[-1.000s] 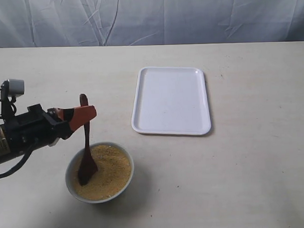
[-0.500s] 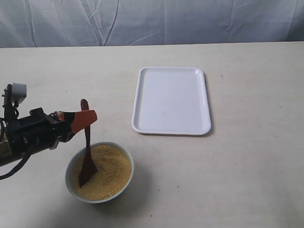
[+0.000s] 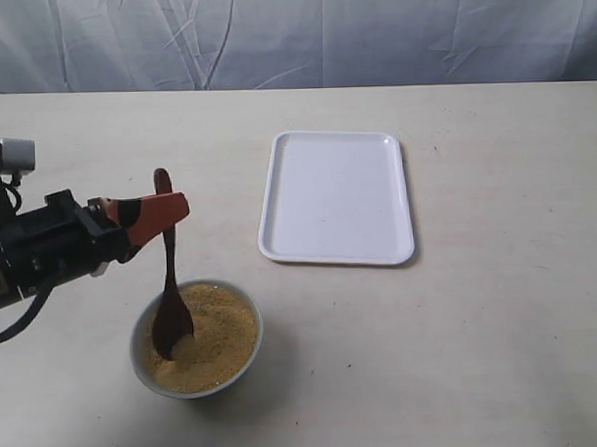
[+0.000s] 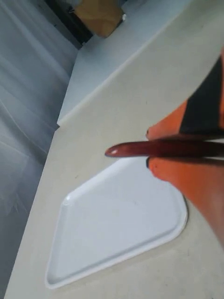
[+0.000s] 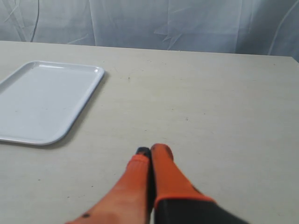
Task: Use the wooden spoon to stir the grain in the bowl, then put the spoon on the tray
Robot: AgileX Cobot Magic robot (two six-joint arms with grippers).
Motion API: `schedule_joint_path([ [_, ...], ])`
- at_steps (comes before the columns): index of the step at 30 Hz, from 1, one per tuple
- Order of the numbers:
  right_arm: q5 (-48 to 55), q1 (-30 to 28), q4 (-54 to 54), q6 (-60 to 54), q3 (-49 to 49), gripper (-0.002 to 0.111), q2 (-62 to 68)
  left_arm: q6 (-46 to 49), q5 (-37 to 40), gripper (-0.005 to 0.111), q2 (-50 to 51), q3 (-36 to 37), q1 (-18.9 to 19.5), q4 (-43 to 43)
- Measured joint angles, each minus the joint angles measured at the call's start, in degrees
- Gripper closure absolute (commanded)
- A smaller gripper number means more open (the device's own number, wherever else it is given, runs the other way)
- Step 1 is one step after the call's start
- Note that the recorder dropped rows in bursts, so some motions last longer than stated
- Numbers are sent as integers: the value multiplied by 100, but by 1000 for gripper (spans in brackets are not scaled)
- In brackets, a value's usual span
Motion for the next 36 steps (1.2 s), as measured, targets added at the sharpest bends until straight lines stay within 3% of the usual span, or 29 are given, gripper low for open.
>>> schedule_joint_path([
  [7,0,0,0,1,0,108,0,818,0,107,-324,10,-453,34],
  [19,0,0,0,1,0,108,0,1073,9,107,-830,-377,-508,121],
  [25,0,0,0,1,0,108,0,986,457,107,-858,-435,-508,256],
  [28,0,0,0,1,0,108,0,432,472,107,-858,-473,-508,256],
  [32,0,0,0,1,0,108,0,-983,587,107,-858,-969,-508,449],
  [36,0,0,0,1,0,108,0,-2628,1788,107,-893,-2044,-750,1261],
])
